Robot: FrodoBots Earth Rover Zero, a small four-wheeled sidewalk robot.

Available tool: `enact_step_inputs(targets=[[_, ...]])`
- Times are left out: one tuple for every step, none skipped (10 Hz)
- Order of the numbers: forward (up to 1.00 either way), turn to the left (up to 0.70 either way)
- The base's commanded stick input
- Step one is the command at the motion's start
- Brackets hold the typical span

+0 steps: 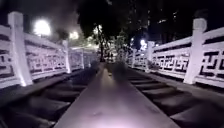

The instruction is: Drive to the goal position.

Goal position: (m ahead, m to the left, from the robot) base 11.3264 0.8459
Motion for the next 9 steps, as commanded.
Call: enact_step_inputs(targets=[[0.45,0.00],[0.45,0.00],[0.45,0.00],[0.45,0.27],[0.45,0.27],[0.45,0.27],[0.45,0.27],[0.45,0.27],[0.45,0.27]])
